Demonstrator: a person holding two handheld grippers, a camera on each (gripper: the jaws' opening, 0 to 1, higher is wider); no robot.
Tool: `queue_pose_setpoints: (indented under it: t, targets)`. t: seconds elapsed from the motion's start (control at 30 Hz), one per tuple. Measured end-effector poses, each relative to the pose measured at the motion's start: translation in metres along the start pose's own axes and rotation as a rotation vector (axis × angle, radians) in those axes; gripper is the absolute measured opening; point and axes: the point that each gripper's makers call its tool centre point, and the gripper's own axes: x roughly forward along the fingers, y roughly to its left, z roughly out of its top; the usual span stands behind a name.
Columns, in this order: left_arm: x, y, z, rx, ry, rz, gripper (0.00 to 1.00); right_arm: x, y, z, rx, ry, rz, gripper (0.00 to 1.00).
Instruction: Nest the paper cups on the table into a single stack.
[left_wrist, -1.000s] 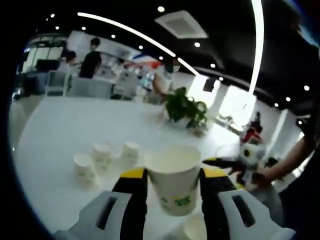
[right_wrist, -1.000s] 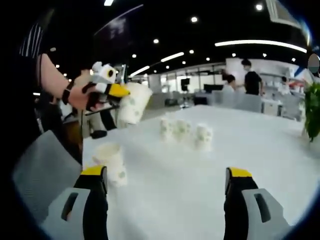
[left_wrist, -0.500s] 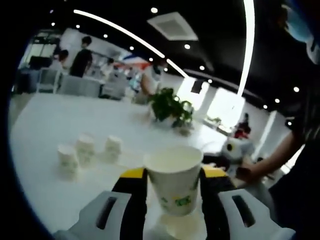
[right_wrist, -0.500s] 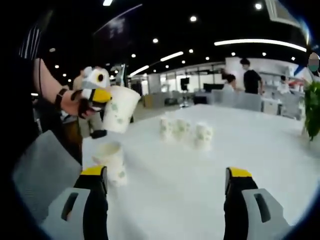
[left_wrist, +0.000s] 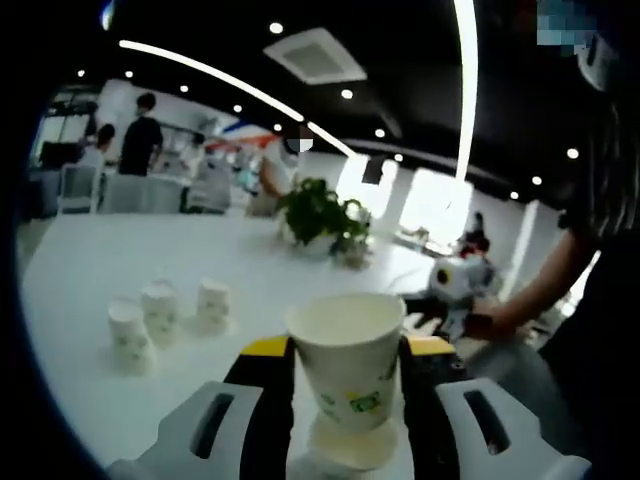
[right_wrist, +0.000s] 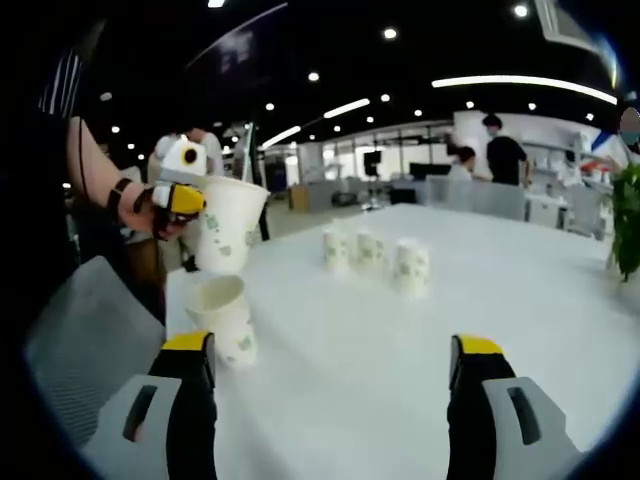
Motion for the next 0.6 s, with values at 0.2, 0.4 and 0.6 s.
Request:
queue_pose_setpoints:
  t: [0.2, 0.4, 0.6]
  targets:
    - [-0.001, -0.008, -0.008, 0.031, -0.003, -0.031, 0.39, 0.0, 0.0, -0.003, 0.007, 0.007, 0.001, 0.95]
    - [-0.001, -0.008, -0.017, 0.079, 0.005, -0.025, 0.38, 0.0, 0.003, -0.004, 0.0, 0.015, 0.01, 0.94]
    - [-0.001, -0.007, -0.026, 0.094, 0.02, -0.042, 0.38, 0.001, 0.005, -0.005, 0.003, 0.024, 0.014, 0.94]
